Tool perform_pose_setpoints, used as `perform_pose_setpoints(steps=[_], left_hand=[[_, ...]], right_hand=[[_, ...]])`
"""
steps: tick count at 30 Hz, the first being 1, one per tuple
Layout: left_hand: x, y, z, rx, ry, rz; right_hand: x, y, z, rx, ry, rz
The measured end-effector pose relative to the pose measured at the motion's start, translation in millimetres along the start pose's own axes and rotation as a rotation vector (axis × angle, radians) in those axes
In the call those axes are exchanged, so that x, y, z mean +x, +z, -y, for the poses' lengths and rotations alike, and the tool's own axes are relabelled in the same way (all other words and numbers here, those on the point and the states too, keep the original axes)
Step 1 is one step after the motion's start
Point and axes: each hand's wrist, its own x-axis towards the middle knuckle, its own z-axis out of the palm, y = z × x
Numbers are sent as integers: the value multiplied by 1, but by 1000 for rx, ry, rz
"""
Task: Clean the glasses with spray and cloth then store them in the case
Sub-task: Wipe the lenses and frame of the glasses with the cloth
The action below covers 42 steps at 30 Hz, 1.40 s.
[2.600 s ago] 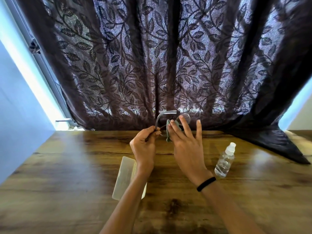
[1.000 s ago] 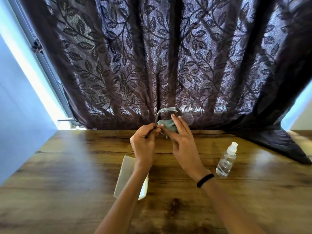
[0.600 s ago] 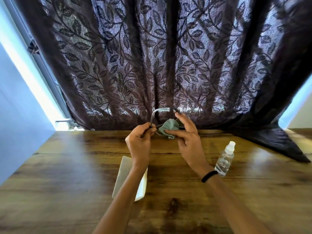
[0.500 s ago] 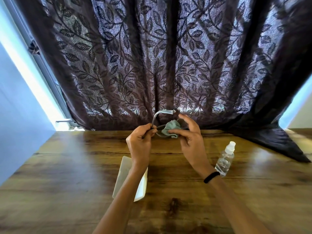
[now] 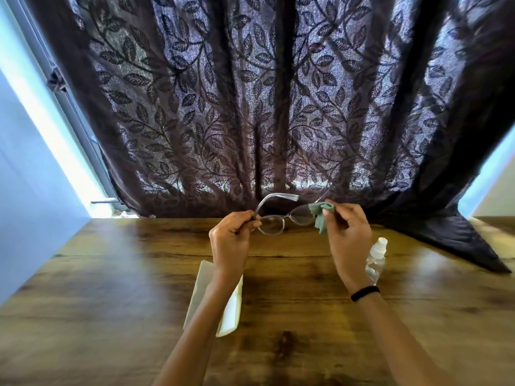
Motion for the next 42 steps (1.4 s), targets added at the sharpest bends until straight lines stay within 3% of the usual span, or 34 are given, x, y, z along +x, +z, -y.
perform_pose_setpoints(steps=[6, 17, 23, 30, 38, 42], left_hand=[[2, 1, -2, -96, -117, -55], [0, 0, -4, -97, -119, -92], [-1, 0, -4, -117, -111, -107], [-3, 7, -3, -108, -78, -119], [-2, 6, -1, -140, -82, -114], [-3, 7, -1, -131, -74, -120]], right_hand=[[-12, 7, -5, -222, -247, 239], [-21, 10, -6, -333, -403, 317], [-14, 6, -8, -419, -355, 280], [-19, 13, -5, -215, -353, 360], [-9, 3, -10, -538, -341, 301], [-12, 4, -9, -547, -269, 346]])
